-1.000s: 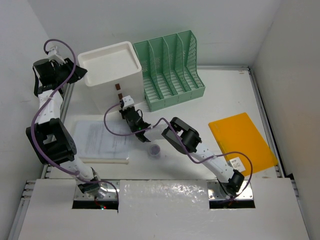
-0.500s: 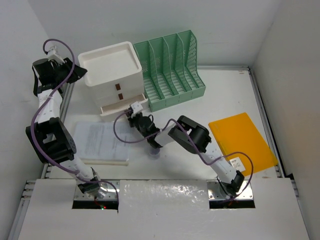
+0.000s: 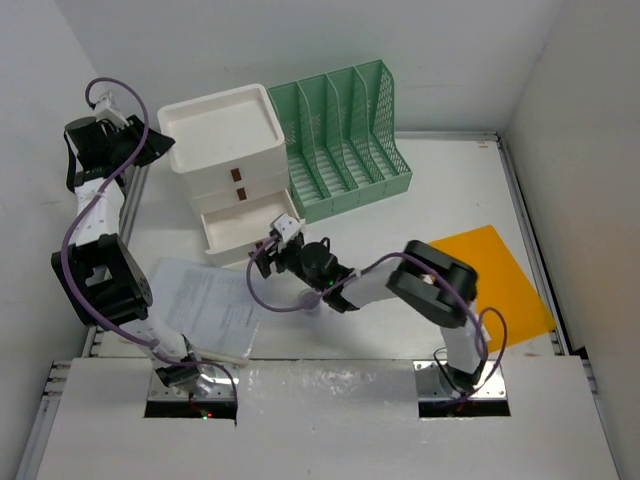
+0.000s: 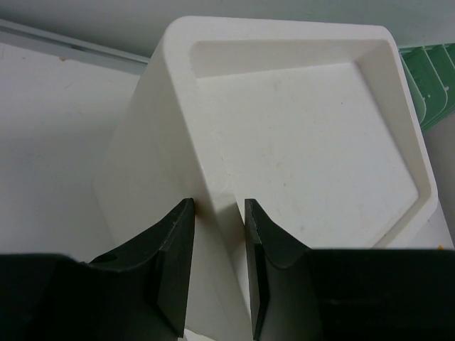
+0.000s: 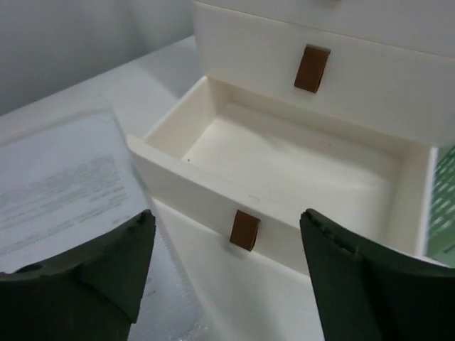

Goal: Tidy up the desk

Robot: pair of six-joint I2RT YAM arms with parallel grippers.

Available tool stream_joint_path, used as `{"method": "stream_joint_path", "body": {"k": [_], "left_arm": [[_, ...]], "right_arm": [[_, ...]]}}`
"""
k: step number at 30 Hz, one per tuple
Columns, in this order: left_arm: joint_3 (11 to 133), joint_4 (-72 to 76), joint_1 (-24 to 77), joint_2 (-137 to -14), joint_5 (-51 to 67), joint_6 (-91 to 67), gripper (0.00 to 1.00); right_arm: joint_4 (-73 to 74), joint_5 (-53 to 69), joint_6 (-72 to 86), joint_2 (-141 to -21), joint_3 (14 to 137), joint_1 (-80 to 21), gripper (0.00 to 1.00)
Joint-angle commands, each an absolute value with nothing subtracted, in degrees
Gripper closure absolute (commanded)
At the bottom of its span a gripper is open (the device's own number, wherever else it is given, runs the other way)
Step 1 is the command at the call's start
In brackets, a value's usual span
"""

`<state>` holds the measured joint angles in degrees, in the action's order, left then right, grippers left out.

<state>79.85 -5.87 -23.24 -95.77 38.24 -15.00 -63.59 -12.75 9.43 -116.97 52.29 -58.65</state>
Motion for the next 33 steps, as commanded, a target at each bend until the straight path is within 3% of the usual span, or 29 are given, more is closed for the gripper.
{"method": "stream_joint_path", "body": {"k": [1, 2, 6, 9, 13, 17, 27, 31, 33], "left_arm": [[78.1, -13.6, -22.6, -98.1, 41.1, -14.2, 0.99], [78.0, -13.6, -22.7, -98.1, 41.0, -14.2, 0.98], [78.1, -13.3, -22.7, -98.3, 41.0, -13.8, 0.98], [78.2, -13.3, -22.7, -98.5, 41.0, -13.6, 0.98], [78.1, -13.5, -22.7, -98.9, 41.5, -13.4, 0.98], [77.9, -14.1, -22.7, -98.6, 43.0, -13.1, 0.98], [77.8, -14.0, -22.7, -97.6, 43.4, -12.9, 0.98], [77.8, -14.1, -22.7, -97.6, 43.8, -12.9, 0.98], [77.8, -14.2, -22.7, -97.5, 43.9, -12.7, 0.98]], "right_arm": [[-46.0, -9.8, 5.7, -105.0, 51.2, -59.0, 0.19], [-38.4, -9.1, 5.2, -100.7, 52.8, -59.0, 0.03], [4.8, -6.3, 3.1, -98.1, 63.2, -59.1, 0.01], [12.9, -0.2, 1.8, -96.7, 62.8, -60.4, 0.01], [12.3, -1.9, 2.1, -94.4, 57.7, -63.3, 0.01], [11.2, -11.8, 4.7, -93.7, 55.4, -63.3, 0.01], [5.5, -10.0, 3.1, -97.8, 52.9, -63.3, 0.02], [5.4, -8.4, 1.5, -101.1, 55.4, -63.2, 0.21], [5.7, -5.6, 0.8, -102.1, 56.8, -63.2, 0.48]]}}
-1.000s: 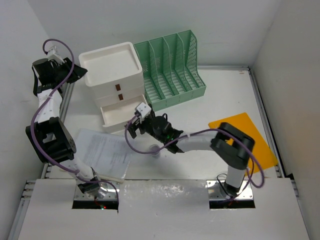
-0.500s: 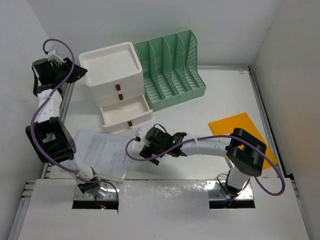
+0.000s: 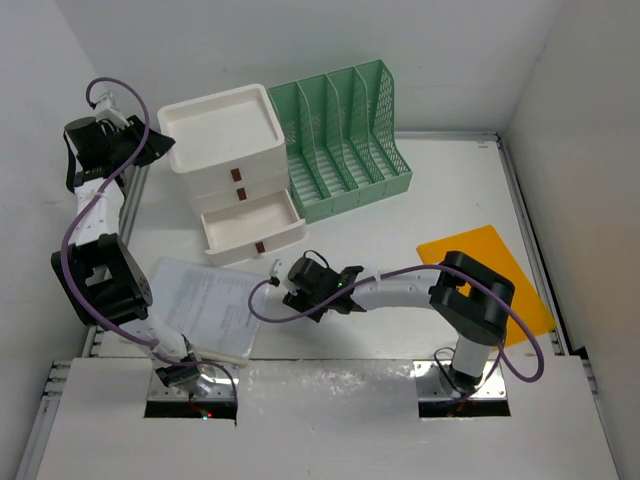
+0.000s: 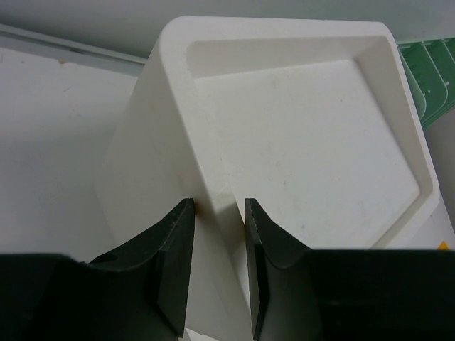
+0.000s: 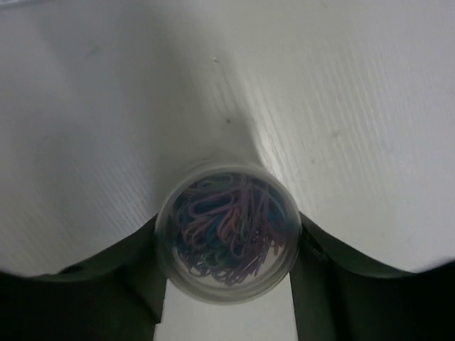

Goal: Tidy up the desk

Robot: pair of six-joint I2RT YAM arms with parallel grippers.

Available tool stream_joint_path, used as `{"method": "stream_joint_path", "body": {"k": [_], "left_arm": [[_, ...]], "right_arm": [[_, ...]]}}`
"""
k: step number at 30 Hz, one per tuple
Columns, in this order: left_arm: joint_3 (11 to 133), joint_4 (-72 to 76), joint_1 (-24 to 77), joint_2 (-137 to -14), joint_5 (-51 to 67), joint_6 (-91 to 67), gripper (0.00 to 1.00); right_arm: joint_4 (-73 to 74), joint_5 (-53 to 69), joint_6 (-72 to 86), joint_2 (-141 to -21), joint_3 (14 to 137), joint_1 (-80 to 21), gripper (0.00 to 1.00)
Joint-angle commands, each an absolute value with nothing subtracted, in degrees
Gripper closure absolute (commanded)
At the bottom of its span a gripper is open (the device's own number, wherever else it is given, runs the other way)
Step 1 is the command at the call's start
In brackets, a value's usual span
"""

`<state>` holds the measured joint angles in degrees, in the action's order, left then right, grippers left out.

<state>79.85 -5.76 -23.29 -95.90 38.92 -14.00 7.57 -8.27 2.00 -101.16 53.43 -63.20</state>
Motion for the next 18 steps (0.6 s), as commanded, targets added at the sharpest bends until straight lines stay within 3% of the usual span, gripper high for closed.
{"method": "stream_joint_path", "body": {"k": [1, 3, 4, 8, 11, 14, 18], "left_arm": [[77.8, -14.4, -22.7, -97.3, 43.9, -12.6, 0.98], [78.0, -14.5, -22.8, -97.2, 43.9, -12.3, 0.98], [78.0, -14.7, -22.7, -97.0, 43.9, -12.2, 0.98], [78.1, -14.4, -22.7, -97.0, 44.2, -12.2, 0.98], [77.8, -13.8, -22.7, -97.1, 44.3, -12.6, 0.98], [77.9, -13.9, -22.7, -97.5, 44.1, -12.7, 0.98], [78.0, -14.6, -22.8, -97.3, 43.5, -12.3, 0.98]], "right_arm": [[5.9, -5.1, 0.7, -102.1, 57.0, -63.3, 0.63], [6.3, -5.2, 0.5, -101.1, 57.1, -63.2, 0.96], [6.7, -5.6, 0.4, -100.4, 57.6, -63.3, 1.00], [3.6, -0.2, -3.9, -94.0, 58.8, -63.4, 1.00], [-2.3, -2.6, -4.0, -92.3, 60.3, -63.2, 1.00], [-2.2, -16.7, 0.0, -97.2, 69.3, -60.6, 1.00], [6.8, -12.8, 6.2, -111.1, 91.5, -52.8, 1.00]]}}
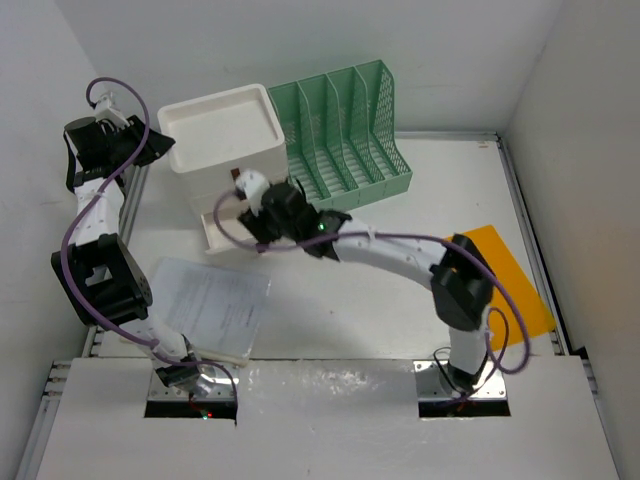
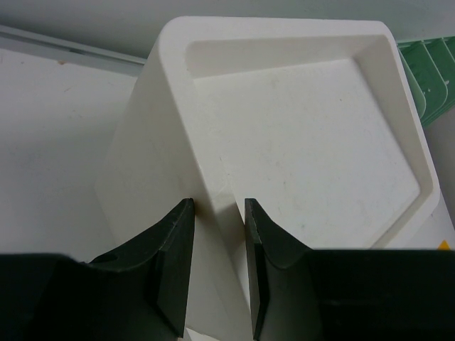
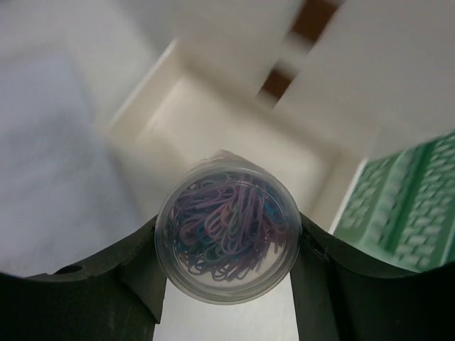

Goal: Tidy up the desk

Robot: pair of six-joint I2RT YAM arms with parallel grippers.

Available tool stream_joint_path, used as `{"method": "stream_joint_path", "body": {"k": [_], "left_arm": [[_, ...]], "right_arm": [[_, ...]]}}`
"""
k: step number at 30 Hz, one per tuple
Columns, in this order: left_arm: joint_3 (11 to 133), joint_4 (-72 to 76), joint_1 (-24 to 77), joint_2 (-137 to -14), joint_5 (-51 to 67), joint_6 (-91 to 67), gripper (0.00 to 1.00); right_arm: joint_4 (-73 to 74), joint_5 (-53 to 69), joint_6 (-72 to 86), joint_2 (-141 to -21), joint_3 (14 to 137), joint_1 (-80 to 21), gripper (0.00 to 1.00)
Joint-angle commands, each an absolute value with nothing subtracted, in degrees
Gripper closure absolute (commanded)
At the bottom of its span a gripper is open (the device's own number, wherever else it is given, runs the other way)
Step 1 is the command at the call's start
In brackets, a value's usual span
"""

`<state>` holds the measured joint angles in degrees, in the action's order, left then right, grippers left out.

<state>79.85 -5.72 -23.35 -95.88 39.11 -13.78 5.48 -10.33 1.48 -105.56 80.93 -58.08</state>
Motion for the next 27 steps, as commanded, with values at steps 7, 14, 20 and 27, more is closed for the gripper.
{"method": "stream_joint_path", "body": {"k": [7, 14, 20, 27], "left_arm": [[78.1, -14.9, -22.8, -96.9, 42.5, -11.6, 0.98], [79.0, -15.1, -22.7, -97.9, 42.5, -11.7, 0.98], [78.9, -15.2, -22.8, -98.3, 42.5, -11.5, 0.98], [78.9, -14.8, -22.8, -98.3, 41.8, -11.6, 0.98]], "right_arm": [[10.6, -13.7, 5.9, -128.7, 107.8, -50.6, 1.00], [8.3, -12.8, 6.5, -133.4, 109.1, -49.4, 0.85], [10.6, -11.2, 7.5, -135.6, 111.8, -48.7, 0.06], [8.2, -6.3, 5.5, -125.9, 106.4, -48.7, 0.01]]}}
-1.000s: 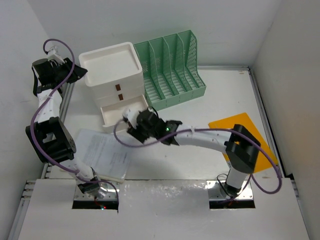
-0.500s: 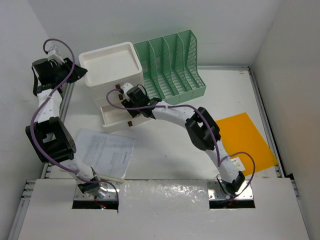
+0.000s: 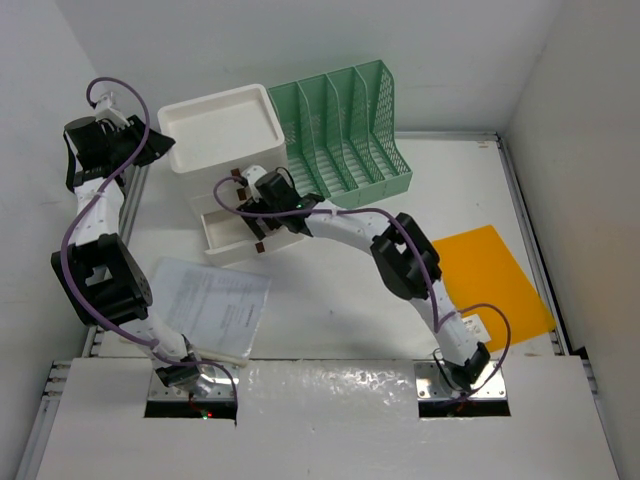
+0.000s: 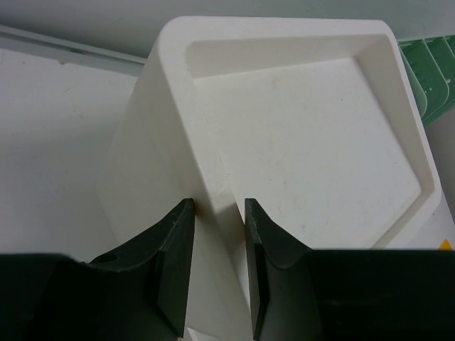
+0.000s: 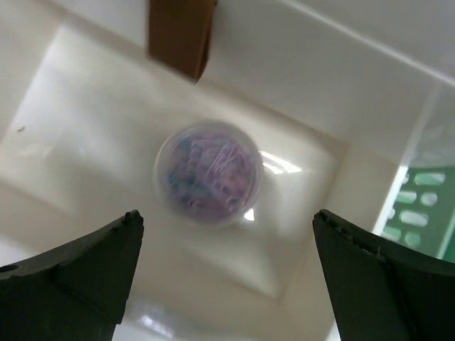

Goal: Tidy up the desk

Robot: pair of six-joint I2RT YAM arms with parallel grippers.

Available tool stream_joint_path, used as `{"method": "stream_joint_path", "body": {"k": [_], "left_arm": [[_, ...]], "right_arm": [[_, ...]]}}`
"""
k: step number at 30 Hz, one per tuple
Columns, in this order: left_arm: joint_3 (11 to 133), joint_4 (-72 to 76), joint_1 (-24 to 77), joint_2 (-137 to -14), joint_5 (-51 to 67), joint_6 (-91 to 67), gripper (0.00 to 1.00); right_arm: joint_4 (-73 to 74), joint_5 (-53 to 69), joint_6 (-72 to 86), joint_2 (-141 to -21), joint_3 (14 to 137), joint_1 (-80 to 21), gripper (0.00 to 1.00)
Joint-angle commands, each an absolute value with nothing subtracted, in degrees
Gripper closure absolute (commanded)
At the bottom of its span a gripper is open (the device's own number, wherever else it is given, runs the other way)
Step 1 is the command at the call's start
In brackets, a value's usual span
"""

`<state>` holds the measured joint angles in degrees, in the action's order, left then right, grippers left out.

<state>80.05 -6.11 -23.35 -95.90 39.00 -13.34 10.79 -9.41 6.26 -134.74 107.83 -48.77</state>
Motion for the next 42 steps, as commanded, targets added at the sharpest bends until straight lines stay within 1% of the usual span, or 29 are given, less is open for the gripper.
{"method": "stream_joint_path", "body": {"k": [1, 2, 3, 4, 5, 6, 7, 8, 9, 10, 13, 15, 18, 21, 23, 27, 31, 34, 39, 42], "left_arm": [[78.9, -14.7, -22.8, -98.4, 41.8, -11.7, 0.98], [78.8, -14.6, -22.8, -98.5, 41.9, -11.7, 0.98], [78.8, -14.5, -22.8, -98.5, 41.9, -11.9, 0.98], [78.8, -14.3, -22.8, -98.6, 42.0, -12.0, 0.98], [78.7, -14.3, -22.8, -98.6, 42.0, -12.0, 0.98], [78.7, -14.3, -22.8, -98.6, 42.0, -12.0, 0.98], [78.7, -14.2, -22.8, -98.6, 42.0, -12.0, 0.98], [78.7, -14.2, -22.8, -98.6, 41.9, -12.0, 0.98], [78.7, -14.2, -22.8, -98.6, 41.8, -12.1, 0.98], [78.8, -14.2, -22.8, -98.6, 41.8, -12.1, 0.98], [78.8, -13.8, -22.8, -98.7, 41.7, -12.3, 0.98], [78.8, -13.8, -22.8, -99.0, 41.8, -12.3, 0.98], [78.8, -13.8, -22.8, -99.1, 41.7, -12.0, 0.98], [78.8, -14.0, -22.8, -99.3, 41.4, -11.8, 0.98], [78.7, -14.1, -22.8, -99.2, 41.4, -11.5, 0.98], [78.7, -14.4, -22.7, -99.5, 41.7, -11.2, 1.00], [79.1, -15.3, -22.8, -99.7, 41.5, -9.4, 1.00], [79.3, -15.5, -22.7, -99.7, 40.1, -8.0, 1.00], [80.3, -16.1, -22.8, -101.3, 41.8, -7.8, 1.00], [80.8, -16.1, -22.7, -102.0, 42.1, -8.0, 1.00]], "right_arm": [[6.2, -5.6, 5.4, -123.9, 102.8, -48.9, 0.01], [4.7, -5.5, 5.5, -121.8, 100.1, -49.0, 0.01], [2.7, -5.4, 5.5, -119.5, 97.3, -49.2, 0.05], [-2.1, -5.4, 5.7, -114.7, 90.4, -49.8, 0.14], [-7.2, -4.9, 6.8, -112.4, 86.6, -50.4, 0.20], [-7.3, -4.0, 8.1, -110.3, 83.1, -50.4, 0.32], [-13.0, -2.7, 10.0, -108.5, 75.6, -50.4, 0.46], [-16.1, -0.5, 12.1, -105.4, 71.7, -50.4, 0.83], [-19.5, -0.3, 16.1, -104.4, 68.3, -50.4, 0.98], [-24.9, -0.2, 17.8, -103.7, 62.6, -50.4, 1.00], [-32.7, 1.0, 23.7, -104.0, 55.5, -50.5, 1.00], [-35.8, 0.7, 27.2, -106.9, 54.4, -50.4, 1.00], [-36.5, 3.6, 27.9, -113.3, 58.6, -50.3, 1.00], [-38.0, 6.4, 27.1, -120.2, 67.9, -49.9, 1.00], [-39.2, 6.1, 25.8, -123.0, 71.3, -49.8, 1.00], [-41.1, 3.8, 24.3, -129.4, 80.4, -49.0, 1.00], [-40.3, 0.2, 24.5, -132.4, 85.6, -47.6, 1.00], [-38.9, -1.4, 26.1, -135.7, 90.1, -46.4, 1.00], [-32.7, -4.7, 25.4, -141.8, 99.8, -45.2, 1.00], [-35.2, -7.2, 25.3, -143.0, 100.0, -44.9, 1.00]]}}
